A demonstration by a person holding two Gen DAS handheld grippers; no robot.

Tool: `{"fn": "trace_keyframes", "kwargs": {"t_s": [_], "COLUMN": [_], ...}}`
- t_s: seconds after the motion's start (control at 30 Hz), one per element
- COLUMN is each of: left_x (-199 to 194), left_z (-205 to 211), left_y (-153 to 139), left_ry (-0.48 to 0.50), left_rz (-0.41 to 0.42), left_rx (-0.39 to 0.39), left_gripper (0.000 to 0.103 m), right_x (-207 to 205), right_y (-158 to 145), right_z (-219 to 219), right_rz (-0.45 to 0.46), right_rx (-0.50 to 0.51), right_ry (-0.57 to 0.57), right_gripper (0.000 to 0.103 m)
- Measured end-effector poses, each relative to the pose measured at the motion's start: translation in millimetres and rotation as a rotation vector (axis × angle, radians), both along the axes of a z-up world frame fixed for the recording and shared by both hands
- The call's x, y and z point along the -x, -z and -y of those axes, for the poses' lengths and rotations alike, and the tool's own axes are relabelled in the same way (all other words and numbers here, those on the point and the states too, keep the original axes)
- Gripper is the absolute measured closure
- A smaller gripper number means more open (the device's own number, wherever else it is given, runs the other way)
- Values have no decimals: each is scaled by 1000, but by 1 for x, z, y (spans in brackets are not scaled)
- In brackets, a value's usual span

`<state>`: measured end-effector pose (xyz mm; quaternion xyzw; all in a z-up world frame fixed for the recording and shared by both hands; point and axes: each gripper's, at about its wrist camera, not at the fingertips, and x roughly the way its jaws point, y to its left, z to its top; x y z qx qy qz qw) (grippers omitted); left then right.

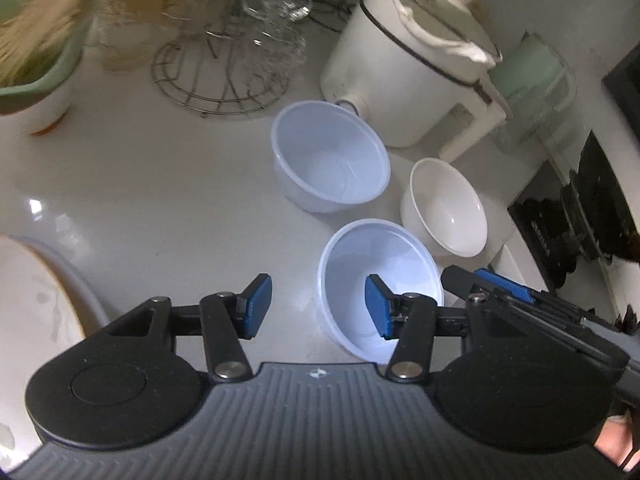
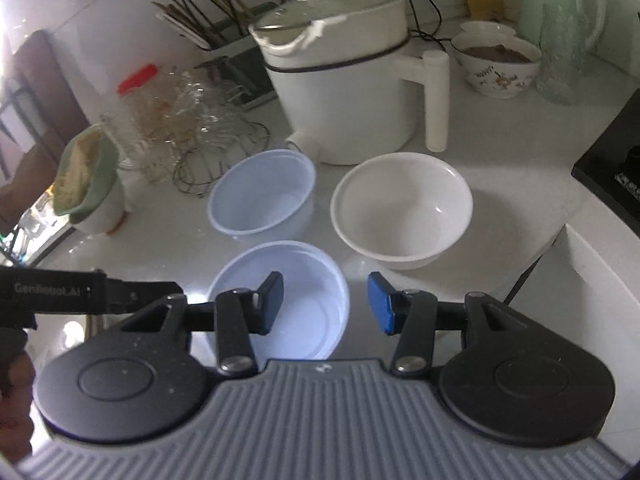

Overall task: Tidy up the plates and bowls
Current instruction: 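Move both tools to the rim of a light blue plastic bowl, then close both grippers on the light blue bowl rim and lift it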

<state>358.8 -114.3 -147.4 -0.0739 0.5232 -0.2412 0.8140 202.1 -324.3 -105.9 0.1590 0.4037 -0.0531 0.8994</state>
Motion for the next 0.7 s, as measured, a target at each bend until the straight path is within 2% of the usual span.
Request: {"fn": "trace_keyframes", "kwargs": {"t_s": [0.27, 0.4, 0.53, 0.63, 0.7], "left_x": [-16, -17, -16, -17, -17], "left_z": [20, 28, 30, 30, 31], "left_y": [11, 18, 24, 28, 29], "left_ry": [28, 37, 32, 42, 44], "left_rz": [-22, -27, -29, -51, -61], "left_rx": [-31, -41, -56, -35, -29], "left_gripper": [46, 56, 68, 75, 76], "right_x": [-11, -13, -13, -14, -15], "right_y": [19, 25, 32, 35, 38], "right_z": [15, 13, 15, 15, 15], "right_rz": [-43, -53, -71, -80, -85], "right_rx": [-58, -51, -73, -71, -83], "right_ry": [10, -7, -21, -25, -36], "right_gripper": [56, 62, 76, 87, 91]}}
